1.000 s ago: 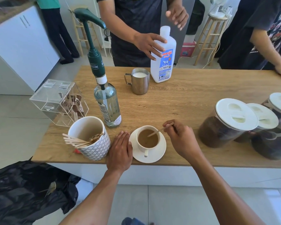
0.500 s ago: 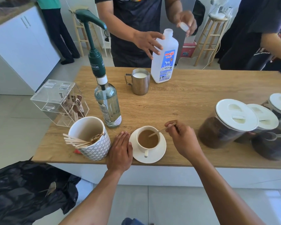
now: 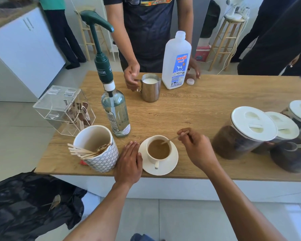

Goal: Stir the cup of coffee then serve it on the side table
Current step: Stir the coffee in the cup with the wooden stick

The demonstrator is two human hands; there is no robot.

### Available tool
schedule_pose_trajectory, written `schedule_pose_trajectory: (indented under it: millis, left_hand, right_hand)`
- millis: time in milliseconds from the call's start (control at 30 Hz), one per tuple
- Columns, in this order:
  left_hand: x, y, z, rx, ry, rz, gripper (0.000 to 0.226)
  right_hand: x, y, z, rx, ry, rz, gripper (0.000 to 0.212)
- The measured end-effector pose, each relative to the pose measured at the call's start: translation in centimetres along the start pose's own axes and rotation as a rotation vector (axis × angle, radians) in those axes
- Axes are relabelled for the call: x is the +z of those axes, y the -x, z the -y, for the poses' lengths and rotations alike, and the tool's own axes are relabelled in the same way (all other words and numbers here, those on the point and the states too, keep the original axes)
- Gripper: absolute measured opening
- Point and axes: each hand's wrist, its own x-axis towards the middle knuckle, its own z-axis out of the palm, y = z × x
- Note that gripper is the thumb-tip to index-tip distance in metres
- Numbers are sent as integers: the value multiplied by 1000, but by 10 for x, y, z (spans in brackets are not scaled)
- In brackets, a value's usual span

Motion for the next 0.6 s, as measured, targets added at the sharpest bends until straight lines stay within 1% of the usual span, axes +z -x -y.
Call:
schedule_pose_trajectory:
  millis: [67,200,333,467,600]
  left_hand:
    - [-1,0,0,-1,0,3,51]
    - [-2,0,-4,-4,7,-3,52]
    - [-3,0,-3,-6,6,2,53]
    - [-3,-1,-6,-4,9,0,52]
    - [-4,0,-4,-9,6,1,52]
  right_hand:
    - [1,3,1,-13,9,44,22]
    - [-3,0,-2,17,-13,-24,21]
    - [2,4,2,-21,-2,71,20]
    - [-1,1,-1,5,-6,-15,21]
    - [4,3,1,-30,-4,68,21]
